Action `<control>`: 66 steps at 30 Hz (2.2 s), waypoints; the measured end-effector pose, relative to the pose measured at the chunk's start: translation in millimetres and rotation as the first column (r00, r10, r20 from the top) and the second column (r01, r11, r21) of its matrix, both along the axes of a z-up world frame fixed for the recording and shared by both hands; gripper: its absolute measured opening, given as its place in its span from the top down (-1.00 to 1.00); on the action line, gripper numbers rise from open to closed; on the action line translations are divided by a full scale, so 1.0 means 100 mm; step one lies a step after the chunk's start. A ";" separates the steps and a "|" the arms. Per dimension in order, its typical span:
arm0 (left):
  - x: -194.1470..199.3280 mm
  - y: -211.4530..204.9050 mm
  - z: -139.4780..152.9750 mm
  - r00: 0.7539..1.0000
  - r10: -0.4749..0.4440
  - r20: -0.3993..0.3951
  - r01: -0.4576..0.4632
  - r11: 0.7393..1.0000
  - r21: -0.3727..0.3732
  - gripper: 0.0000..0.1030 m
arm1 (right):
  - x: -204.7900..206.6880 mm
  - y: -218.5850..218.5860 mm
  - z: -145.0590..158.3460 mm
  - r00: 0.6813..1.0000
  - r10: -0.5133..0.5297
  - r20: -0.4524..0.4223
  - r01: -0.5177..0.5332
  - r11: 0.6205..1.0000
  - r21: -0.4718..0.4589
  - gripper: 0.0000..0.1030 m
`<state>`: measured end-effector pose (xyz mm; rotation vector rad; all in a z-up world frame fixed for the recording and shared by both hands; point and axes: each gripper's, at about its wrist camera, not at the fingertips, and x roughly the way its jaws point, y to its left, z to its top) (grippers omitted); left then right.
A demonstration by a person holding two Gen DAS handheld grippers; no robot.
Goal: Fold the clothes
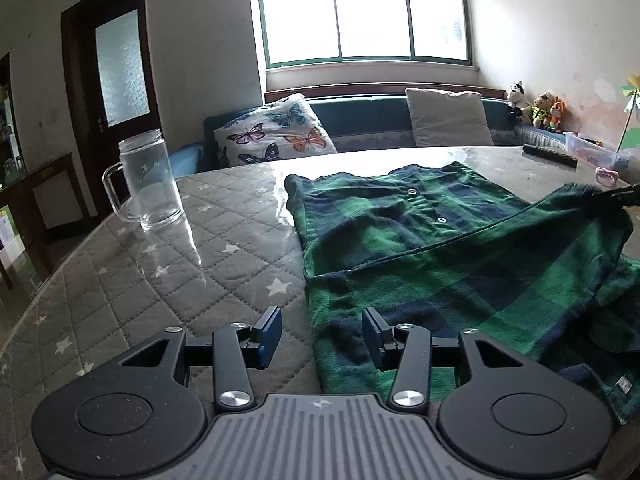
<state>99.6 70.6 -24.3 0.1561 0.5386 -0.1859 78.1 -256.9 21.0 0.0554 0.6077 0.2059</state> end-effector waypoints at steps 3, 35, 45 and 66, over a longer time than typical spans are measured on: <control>0.03 -0.01 -0.05 1.000 -0.001 -0.014 0.001 1.000 0.002 0.08 | 0.04 -0.01 -0.12 0.999 -0.024 -0.024 0.023 0.999 -0.036 0.89; 0.63 -0.07 -0.16 0.994 -0.075 -0.081 0.074 0.997 -0.020 0.46 | 0.51 0.13 -0.42 0.990 0.070 -0.122 -0.074 0.997 -0.025 0.72; 0.18 0.13 -0.10 0.997 -0.044 -0.062 0.046 0.998 0.032 0.07 | 0.34 0.15 -0.39 0.990 0.098 -0.101 -0.103 0.994 -0.044 0.20; -0.16 -0.11 -0.06 0.999 -0.031 0.010 0.031 0.997 0.072 -0.15 | -0.02 0.30 -0.32 0.983 0.167 -0.069 -0.175 0.976 -0.128 -0.11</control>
